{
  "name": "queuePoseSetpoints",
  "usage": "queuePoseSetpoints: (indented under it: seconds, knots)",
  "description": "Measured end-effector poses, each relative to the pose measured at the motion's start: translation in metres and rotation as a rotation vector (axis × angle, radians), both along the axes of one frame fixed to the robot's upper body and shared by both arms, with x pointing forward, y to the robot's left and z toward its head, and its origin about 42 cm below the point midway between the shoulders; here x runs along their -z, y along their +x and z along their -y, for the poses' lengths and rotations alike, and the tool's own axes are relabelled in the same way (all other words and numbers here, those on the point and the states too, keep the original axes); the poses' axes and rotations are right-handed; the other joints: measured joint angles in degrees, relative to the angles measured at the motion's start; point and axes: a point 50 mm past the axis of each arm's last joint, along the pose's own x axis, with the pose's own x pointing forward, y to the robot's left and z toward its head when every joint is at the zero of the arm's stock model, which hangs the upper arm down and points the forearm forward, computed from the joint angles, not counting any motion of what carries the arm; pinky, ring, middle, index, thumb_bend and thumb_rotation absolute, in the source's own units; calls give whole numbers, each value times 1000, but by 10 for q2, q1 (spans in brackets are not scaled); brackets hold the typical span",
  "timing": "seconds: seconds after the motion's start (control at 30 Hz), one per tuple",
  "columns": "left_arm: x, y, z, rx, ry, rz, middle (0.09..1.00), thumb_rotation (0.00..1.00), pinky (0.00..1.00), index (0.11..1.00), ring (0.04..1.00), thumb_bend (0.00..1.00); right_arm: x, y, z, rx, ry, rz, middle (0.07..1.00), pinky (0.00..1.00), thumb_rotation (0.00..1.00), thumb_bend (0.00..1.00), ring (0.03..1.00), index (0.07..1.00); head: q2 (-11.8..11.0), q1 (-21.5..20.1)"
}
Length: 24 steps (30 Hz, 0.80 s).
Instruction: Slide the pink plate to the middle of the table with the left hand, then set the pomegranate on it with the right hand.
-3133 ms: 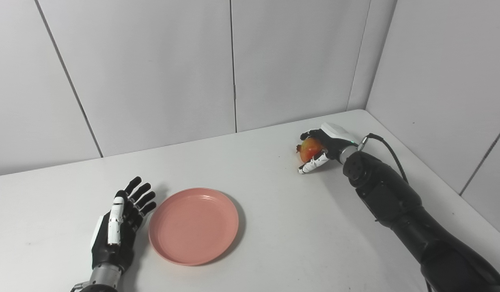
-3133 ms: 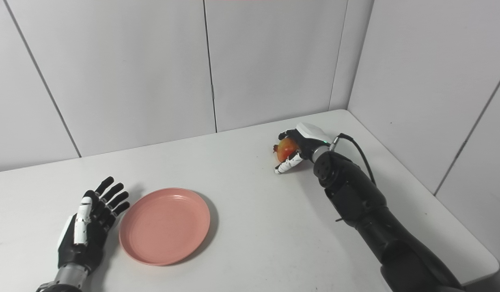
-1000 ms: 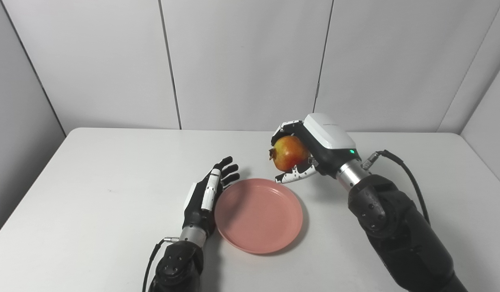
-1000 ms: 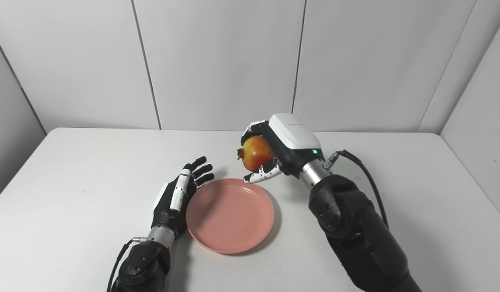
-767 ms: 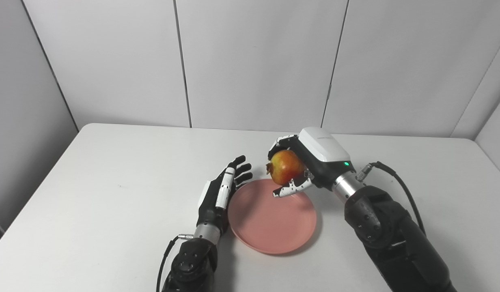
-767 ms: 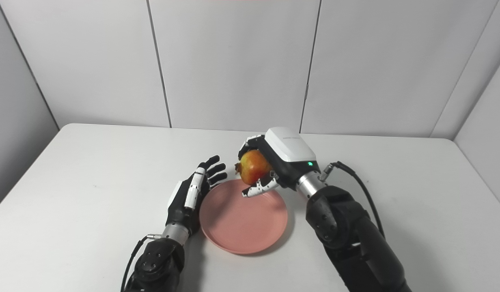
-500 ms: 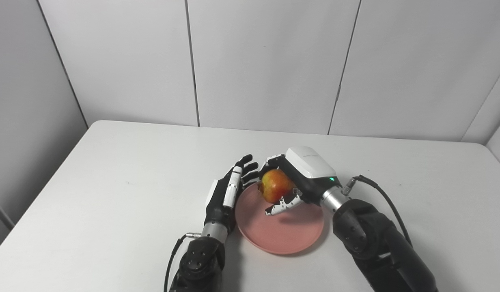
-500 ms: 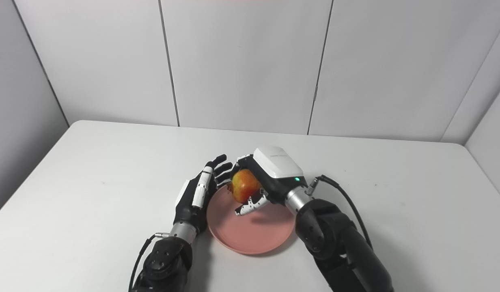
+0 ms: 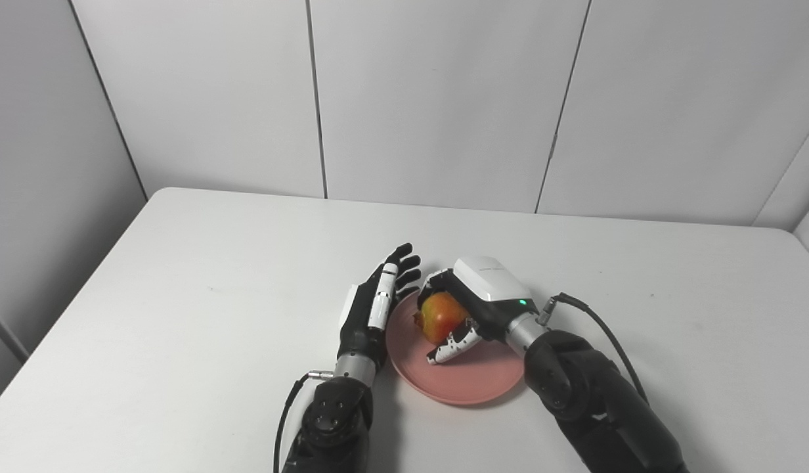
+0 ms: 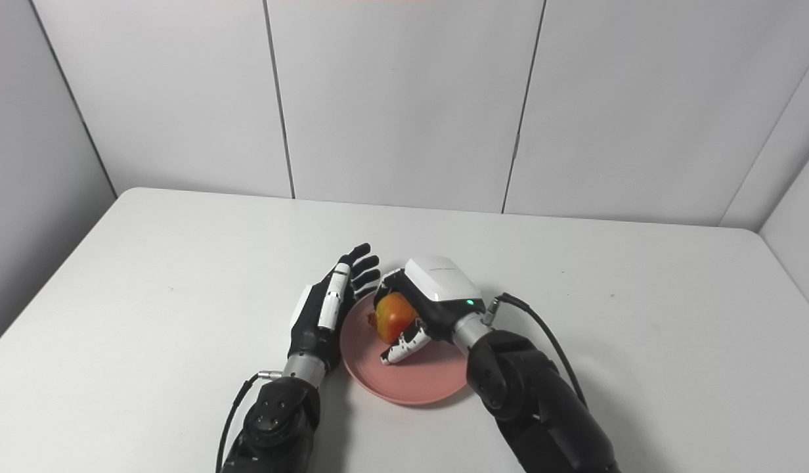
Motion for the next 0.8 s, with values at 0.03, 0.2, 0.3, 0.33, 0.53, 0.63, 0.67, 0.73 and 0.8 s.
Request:
queuePoseSetpoints:
  seconds: [0.03, 0.2, 0.3, 0.33, 0.53, 0.63, 0.67, 0.73, 0.8]
  knots:
    - [0, 0, 0, -1, 1, 1, 870, 1000, 837, 848, 871, 353, 0, 0, 0, 1, 1, 2, 374, 200, 129, 502, 274, 493, 0, 0]
    - [0, 0, 0, -4, 15, 3, 895, 1000, 873, 876, 893, 348, 1, -1, -2, 0, -14, 27, 455, 248, 132, 501, 339, 493, 1, 3]
    - [0, 0, 0, -4, 19, 5, 909, 1000, 892, 892, 911, 343, 1, -1, -2, 2, -20, 39, 477, 270, 134, 500, 363, 493, 0, 2]
    - [0, 0, 1, -4, 18, 6, 912, 1000, 895, 895, 913, 342, 1, -2, -2, 3, -22, 41, 481, 274, 135, 500, 368, 493, 0, 1]
    - [1, 0, 1, -2, 20, 10, 915, 1000, 902, 901, 922, 342, 1, -6, -2, -1, -23, 46, 548, 345, 144, 496, 442, 495, -1, 1]
    - [1, 0, 2, -2, 25, 11, 909, 1000, 903, 897, 918, 342, -3, -12, -1, -22, -53, 49, 594, 394, 310, 488, 501, 666, 1, 1]
    - [1, 0, 2, -1, 28, 11, 908, 1000, 903, 896, 915, 343, -4, -14, -1, -28, -67, 43, 620, 433, 402, 511, 540, 707, 1, 1]
    - [1, 0, 2, -1, 39, 11, 908, 1000, 899, 899, 913, 349, -2, -17, 1, -30, -94, 17, 811, 731, 614, 630, 781, 801, 0, 0]
    - [1, 0, 2, -1, 40, 12, 909, 1000, 896, 899, 912, 348, -3, -21, 3, -23, -111, 2, 851, 798, 666, 671, 831, 826, 0, -1]
